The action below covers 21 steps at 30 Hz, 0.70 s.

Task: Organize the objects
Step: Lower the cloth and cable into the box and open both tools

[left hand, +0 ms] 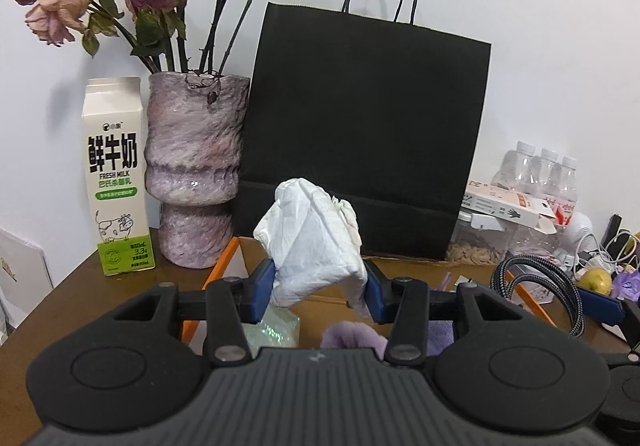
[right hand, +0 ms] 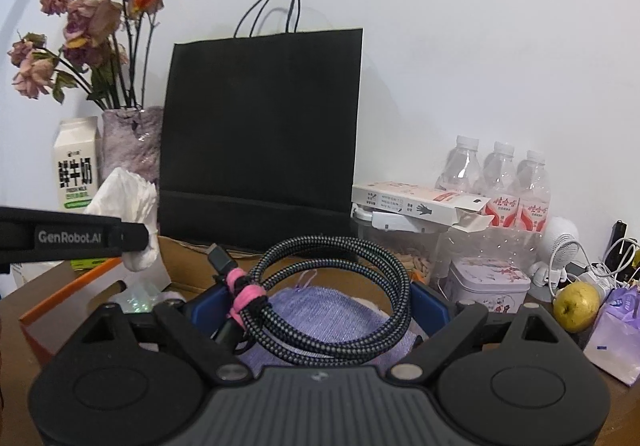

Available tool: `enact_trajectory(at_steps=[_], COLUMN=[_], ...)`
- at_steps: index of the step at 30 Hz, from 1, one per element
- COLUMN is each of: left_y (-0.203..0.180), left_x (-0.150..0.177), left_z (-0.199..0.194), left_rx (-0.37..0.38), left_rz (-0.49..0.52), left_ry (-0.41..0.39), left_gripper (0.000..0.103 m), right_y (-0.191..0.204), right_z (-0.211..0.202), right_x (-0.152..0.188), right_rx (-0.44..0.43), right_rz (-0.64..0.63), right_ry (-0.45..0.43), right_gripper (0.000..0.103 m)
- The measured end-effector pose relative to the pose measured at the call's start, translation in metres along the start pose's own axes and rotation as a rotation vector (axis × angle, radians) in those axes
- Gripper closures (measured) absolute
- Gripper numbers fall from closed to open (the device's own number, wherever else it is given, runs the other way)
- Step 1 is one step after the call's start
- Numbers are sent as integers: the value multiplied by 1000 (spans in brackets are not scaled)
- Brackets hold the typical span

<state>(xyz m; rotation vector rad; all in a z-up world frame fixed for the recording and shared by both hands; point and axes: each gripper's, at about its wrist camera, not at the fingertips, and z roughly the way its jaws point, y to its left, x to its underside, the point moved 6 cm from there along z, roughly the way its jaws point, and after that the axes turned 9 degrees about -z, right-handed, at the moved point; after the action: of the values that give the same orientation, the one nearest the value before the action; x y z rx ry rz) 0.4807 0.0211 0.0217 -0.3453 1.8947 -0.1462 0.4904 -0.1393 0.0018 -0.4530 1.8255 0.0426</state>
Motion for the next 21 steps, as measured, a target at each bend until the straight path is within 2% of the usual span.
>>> enact_trajectory(at_steps=[3, 5, 6, 7, 9, 13, 21], left_y=[-2, -2, -2, -1, 0, 2, 6], left_x=[-2, -4, -4, -5, -6, -4, -2], left_z=[11, 15, 17, 18, 18, 21, 19], left_rx=[-1, -9, -12, -18, -26, -19, -46], left_rz=[13, 14, 15, 15, 16, 14, 32], left_ry=[9, 4, 1, -3, -20, 21, 48], left_gripper=[50, 32, 14, 0, 0, 0, 0], right_y=[-1, -3, -3, -4, -5, -6, -8], right_z=[14, 25, 30, 34, 36, 31, 27], right_x=[1, 3, 4, 6, 8, 7, 8], right_rx=[2, -12, -20, -29, -24, -24, -41], right_rz=[1, 17, 26, 35, 39, 42, 52], right_ry=[23, 49, 65, 79, 82, 69, 81], right_gripper=[9, 8, 8, 5, 0, 0, 0])
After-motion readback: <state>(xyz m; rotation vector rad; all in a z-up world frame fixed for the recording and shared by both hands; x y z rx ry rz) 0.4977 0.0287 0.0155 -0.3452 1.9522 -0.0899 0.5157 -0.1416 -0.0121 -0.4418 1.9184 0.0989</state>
